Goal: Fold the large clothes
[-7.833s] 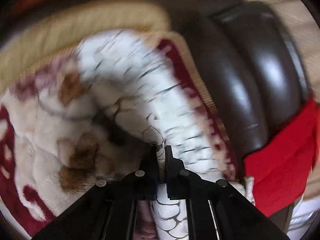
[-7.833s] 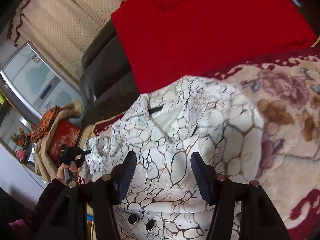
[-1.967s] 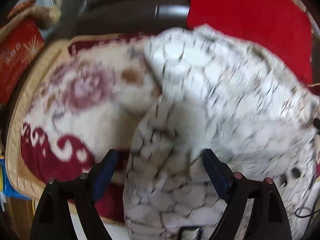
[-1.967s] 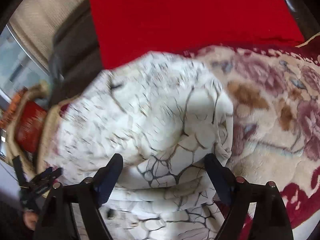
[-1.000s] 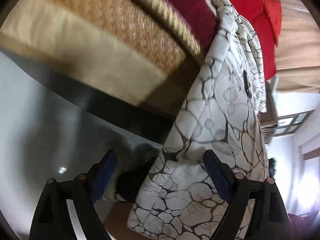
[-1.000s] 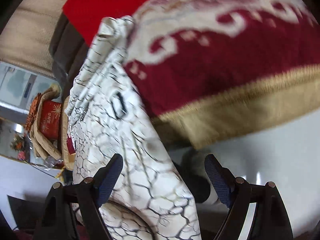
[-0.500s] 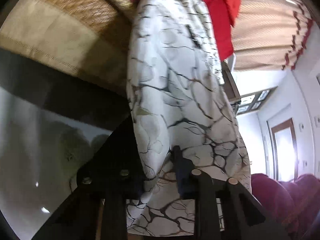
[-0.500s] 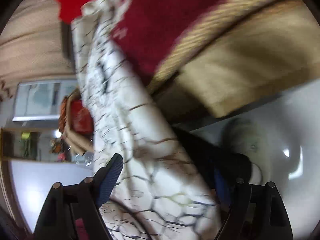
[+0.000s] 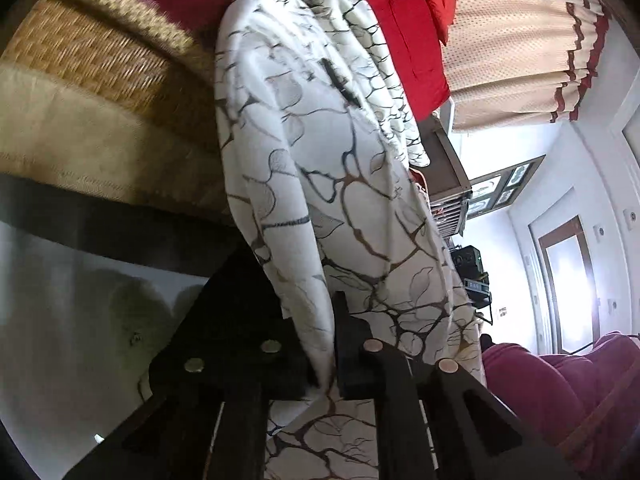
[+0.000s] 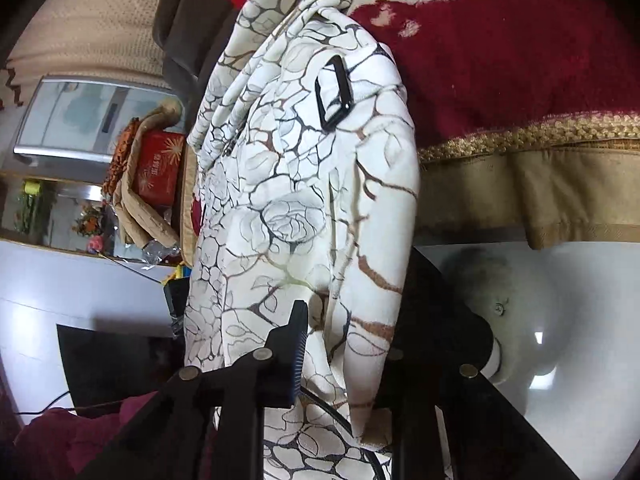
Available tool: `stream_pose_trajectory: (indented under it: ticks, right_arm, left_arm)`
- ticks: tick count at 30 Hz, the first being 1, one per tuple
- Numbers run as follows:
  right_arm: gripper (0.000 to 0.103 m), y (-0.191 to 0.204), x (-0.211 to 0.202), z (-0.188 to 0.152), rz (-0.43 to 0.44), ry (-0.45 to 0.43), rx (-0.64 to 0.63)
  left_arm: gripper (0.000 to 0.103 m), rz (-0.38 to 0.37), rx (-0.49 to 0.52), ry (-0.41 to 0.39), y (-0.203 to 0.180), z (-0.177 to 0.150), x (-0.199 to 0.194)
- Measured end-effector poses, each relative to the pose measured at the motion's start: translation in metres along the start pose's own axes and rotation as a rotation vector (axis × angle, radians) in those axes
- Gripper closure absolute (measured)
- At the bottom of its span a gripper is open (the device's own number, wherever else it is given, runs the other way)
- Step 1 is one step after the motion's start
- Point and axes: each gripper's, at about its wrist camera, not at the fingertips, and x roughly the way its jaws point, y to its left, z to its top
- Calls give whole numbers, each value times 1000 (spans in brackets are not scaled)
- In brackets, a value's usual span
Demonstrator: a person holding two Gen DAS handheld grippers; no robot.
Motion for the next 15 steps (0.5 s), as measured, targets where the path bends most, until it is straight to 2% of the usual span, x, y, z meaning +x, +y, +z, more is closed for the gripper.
stream_pose_trajectory:
  ticks: [4, 5, 8, 11, 15]
  right_arm:
    - [81, 27, -5, 4, -22, -26, -82]
    - [86, 31, -10, 3, -20, -35, -103]
    - [91, 63, -27, 11, 36, -105, -171]
    - [92, 98, -40, 33, 93, -160, -236]
    - [93, 127, -47, 63, 128, -195, -302]
  left_arm:
    - [96, -15, 58, -40, -29, 7, -16]
    - [96, -23, 80, -58, -36, 10, -22]
    - [96, -54, 179, -148, -77, 28, -47]
    - [96, -45, 256, -209, -113, 54, -64]
    - [96, -8, 326, -219, -143, 87, -69]
